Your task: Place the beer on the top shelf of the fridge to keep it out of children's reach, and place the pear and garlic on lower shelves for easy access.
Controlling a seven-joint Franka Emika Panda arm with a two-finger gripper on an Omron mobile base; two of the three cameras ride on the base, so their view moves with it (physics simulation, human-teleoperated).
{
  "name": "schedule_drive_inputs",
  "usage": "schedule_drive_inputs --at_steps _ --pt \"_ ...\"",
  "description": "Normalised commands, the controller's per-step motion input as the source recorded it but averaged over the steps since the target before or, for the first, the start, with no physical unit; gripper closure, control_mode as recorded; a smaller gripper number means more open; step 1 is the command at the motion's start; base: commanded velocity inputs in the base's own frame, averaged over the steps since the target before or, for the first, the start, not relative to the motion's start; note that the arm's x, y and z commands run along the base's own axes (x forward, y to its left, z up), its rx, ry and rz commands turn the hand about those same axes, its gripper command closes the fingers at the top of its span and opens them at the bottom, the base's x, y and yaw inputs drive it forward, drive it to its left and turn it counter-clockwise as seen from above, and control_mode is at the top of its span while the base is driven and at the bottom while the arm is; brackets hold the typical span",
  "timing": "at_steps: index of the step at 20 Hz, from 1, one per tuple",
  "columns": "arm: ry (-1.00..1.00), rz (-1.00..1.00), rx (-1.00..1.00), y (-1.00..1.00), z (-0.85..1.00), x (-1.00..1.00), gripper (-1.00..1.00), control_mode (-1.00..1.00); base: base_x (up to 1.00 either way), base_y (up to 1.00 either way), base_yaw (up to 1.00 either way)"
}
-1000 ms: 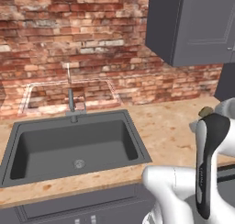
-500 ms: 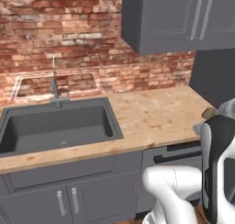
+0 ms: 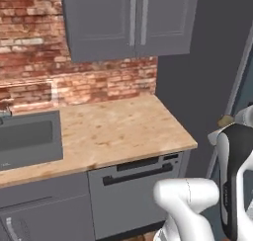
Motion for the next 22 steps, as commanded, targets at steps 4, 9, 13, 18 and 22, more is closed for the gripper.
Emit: schedule_drive_inputs --at_steps 4,9,13,18,22 --pt "0.00 0.00 0.00 0.00 0.00 0.00 1.00 1.00 0.00 -1.00 -0.14" --pt "0.00 0.00 0.00 0.00 0.00 0.00 1.00 1.00 0.00 -1.00 -0.14" --pt "0.00 0.00 0.00 0.00 0.00 0.00 1.00 1.00 0.00 -1.00 -0.14" --pt "0.00 0.00 0.00 0.00 0.00 0.00 1.00 1.00 0.00 -0.87 -0.12" --pt "0.00 0.00 0.00 0.00 0.00 0.00 1.00 1.00 0.06 -0.51 -0.07"
